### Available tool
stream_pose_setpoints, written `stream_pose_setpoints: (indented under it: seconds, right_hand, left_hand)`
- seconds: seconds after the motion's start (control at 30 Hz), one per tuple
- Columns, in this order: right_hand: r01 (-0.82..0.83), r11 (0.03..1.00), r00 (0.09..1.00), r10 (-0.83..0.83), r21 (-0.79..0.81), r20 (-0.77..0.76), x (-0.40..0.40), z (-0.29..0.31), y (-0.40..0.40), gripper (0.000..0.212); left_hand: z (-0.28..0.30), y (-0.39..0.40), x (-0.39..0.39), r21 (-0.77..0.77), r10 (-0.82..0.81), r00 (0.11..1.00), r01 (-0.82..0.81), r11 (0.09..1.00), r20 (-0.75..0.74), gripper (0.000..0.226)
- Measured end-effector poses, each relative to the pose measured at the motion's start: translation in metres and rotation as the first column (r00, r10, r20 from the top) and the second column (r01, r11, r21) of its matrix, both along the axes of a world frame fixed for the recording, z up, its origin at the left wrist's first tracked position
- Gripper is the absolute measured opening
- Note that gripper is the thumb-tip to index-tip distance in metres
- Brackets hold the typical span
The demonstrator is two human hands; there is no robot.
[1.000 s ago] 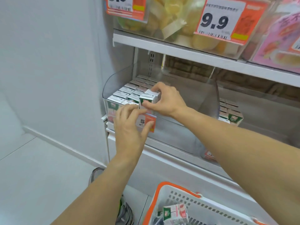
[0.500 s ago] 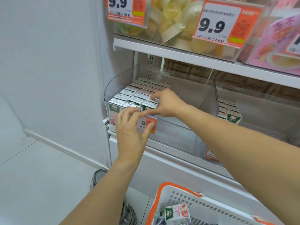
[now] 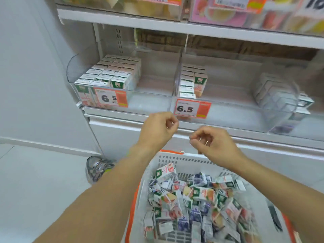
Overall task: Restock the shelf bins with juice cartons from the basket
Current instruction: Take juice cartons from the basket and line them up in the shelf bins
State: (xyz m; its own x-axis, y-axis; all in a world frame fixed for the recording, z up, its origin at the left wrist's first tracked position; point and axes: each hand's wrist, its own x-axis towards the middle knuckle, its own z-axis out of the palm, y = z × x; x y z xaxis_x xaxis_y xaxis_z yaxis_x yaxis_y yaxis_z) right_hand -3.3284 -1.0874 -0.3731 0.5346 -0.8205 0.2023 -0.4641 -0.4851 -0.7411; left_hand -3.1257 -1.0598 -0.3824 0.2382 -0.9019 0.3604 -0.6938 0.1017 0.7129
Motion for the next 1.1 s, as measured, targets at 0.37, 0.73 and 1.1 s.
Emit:
stream_pose_setpoints:
  seconds: [0.37, 0.73, 1.1]
  right_hand:
    - [0.307, 0.855, 0.827, -0.022, 0.418, -0.562, -0.161, -0.166, 0.011, 0.007]
    - [0.420, 0.739, 0.750, 0.044, 0.527, -0.659, -0.191, -0.217, 0.023, 0.085]
    - [0.498, 0.666, 0.762, -0.031, 0.556, -0.646, -0.171, -0.223, 0.026, 0.105]
  left_hand:
    - [-0.160, 0.033, -0.124, 0.680, -0.254, 0.965, 0.228, 0.697, -0.064, 0.010]
    - [-0.253, 0.007, -0.173, 0.754, -0.392, 0.910, 0.164, 0.636, 0.133, 0.079]
    - [-0.264, 0.016, -0.176, 0.706, -0.307, 0.952, 0.210, 0.677, 0.011, 0.053]
